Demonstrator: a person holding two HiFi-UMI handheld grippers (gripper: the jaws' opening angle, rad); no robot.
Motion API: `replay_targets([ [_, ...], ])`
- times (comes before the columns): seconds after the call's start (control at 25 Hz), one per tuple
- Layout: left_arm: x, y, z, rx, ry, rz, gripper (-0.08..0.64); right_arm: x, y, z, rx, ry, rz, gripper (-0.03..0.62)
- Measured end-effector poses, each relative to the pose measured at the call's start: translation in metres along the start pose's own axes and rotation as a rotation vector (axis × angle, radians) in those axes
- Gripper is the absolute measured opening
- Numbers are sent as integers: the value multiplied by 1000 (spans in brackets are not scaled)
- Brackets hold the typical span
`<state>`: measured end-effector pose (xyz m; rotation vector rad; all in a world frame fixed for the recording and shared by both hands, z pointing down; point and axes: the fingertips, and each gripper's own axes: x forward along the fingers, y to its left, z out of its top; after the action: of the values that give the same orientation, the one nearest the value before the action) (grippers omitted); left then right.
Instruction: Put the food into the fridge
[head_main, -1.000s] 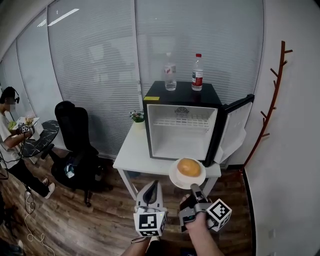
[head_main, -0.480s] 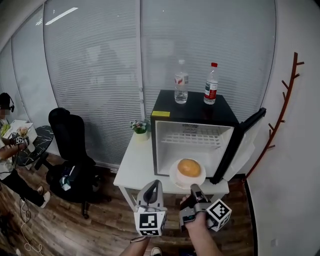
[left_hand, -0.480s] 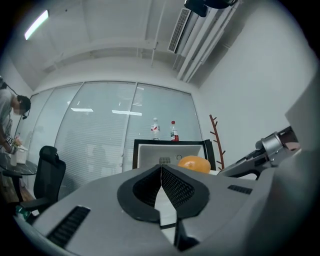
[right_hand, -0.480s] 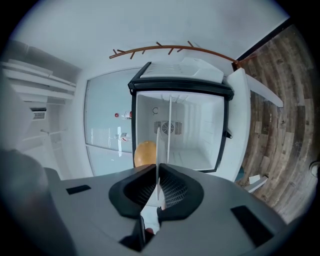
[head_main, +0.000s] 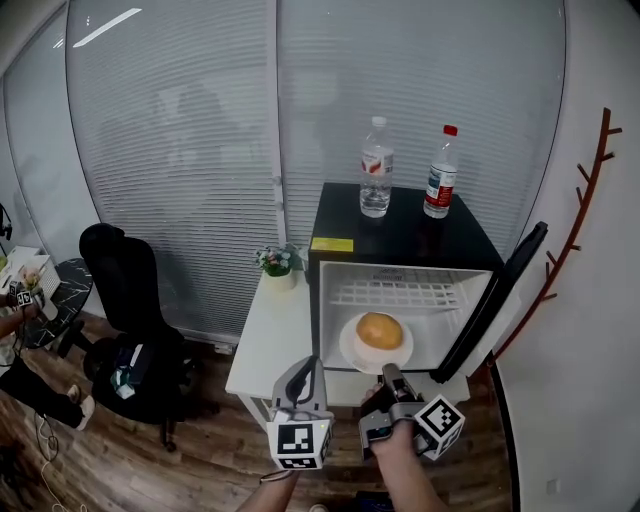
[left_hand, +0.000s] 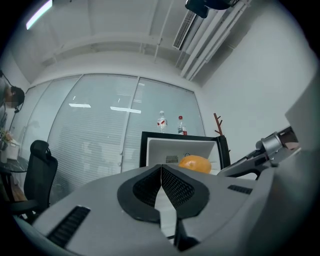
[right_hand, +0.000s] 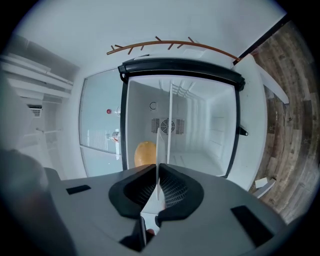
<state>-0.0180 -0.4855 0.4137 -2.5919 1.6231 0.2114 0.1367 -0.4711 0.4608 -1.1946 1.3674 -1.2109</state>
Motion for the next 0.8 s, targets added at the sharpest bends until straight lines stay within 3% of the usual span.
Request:
replay_targets([
  [0.8,117,25,-20,32,9,67,28,142,-26,34,31,83,-40,41],
])
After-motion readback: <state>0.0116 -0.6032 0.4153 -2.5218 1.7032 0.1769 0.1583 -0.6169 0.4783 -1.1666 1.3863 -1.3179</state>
